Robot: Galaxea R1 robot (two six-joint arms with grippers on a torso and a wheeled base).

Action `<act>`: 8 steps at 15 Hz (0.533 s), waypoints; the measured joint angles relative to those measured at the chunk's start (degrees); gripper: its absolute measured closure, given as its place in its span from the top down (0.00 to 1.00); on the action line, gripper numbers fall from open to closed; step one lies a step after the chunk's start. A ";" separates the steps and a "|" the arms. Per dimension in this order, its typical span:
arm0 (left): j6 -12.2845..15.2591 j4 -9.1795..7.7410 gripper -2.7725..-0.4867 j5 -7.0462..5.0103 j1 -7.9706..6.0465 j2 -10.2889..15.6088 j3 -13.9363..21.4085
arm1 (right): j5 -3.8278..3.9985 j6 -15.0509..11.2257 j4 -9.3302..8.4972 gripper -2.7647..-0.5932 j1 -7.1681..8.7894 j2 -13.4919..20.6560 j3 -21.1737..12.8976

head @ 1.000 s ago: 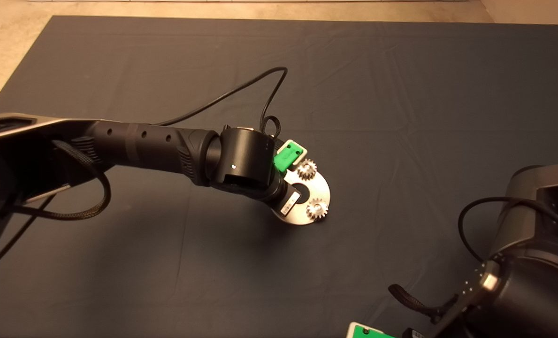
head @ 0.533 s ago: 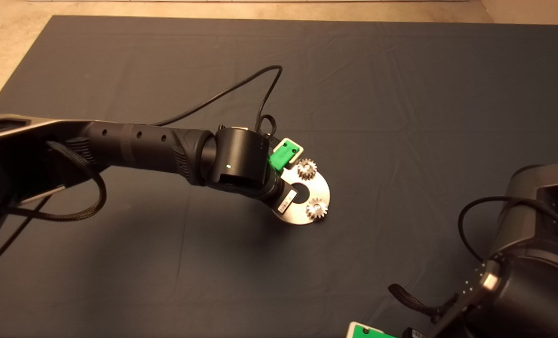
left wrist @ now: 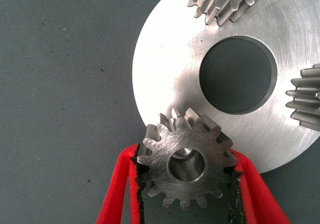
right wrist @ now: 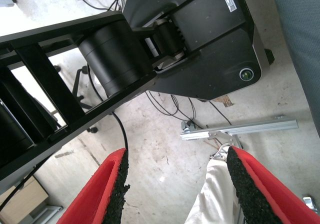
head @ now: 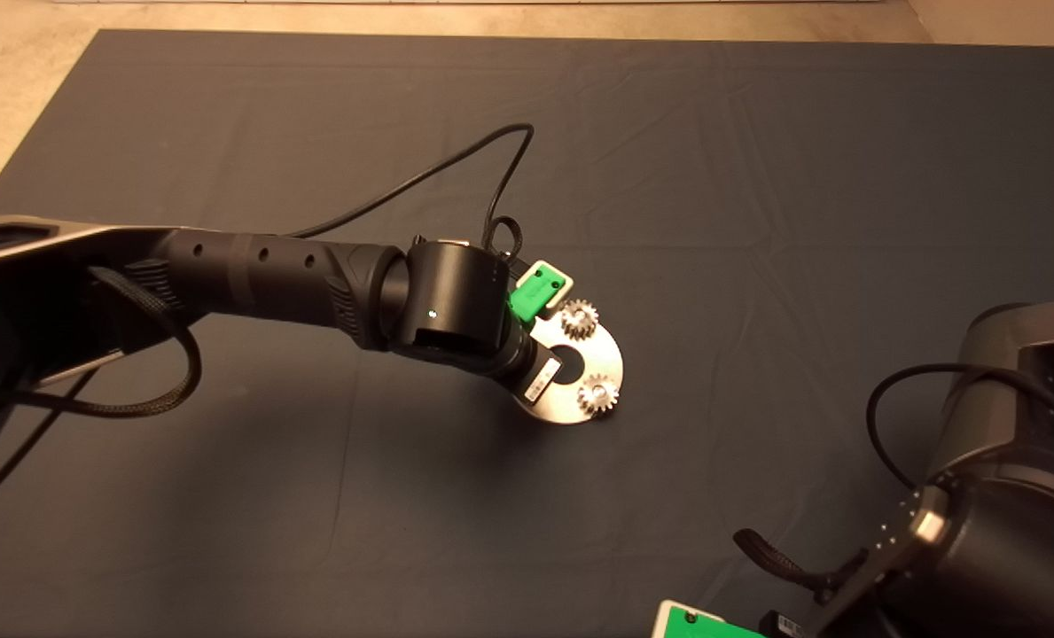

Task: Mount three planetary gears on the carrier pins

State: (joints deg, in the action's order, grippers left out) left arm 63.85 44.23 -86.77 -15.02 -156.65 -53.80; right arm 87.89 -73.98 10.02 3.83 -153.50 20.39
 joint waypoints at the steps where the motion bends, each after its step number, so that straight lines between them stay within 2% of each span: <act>1: -0.02 0.15 0.09 0.03 0.20 0.00 0.00 | 0.00 0.00 0.00 0.39 0.00 -0.01 0.00; 3: 0.00 1.11 0.09 -0.05 1.16 0.00 0.00 | 0.02 0.00 0.00 0.39 0.02 0.02 0.00; 8: 0.21 1.13 0.10 -0.05 1.19 0.04 0.00 | 0.00 0.00 0.00 0.39 0.05 0.02 0.00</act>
State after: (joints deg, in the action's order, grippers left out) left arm 64.06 45.36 -86.82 -13.83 -156.61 -53.80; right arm 87.89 -73.98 10.02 3.88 -153.48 20.39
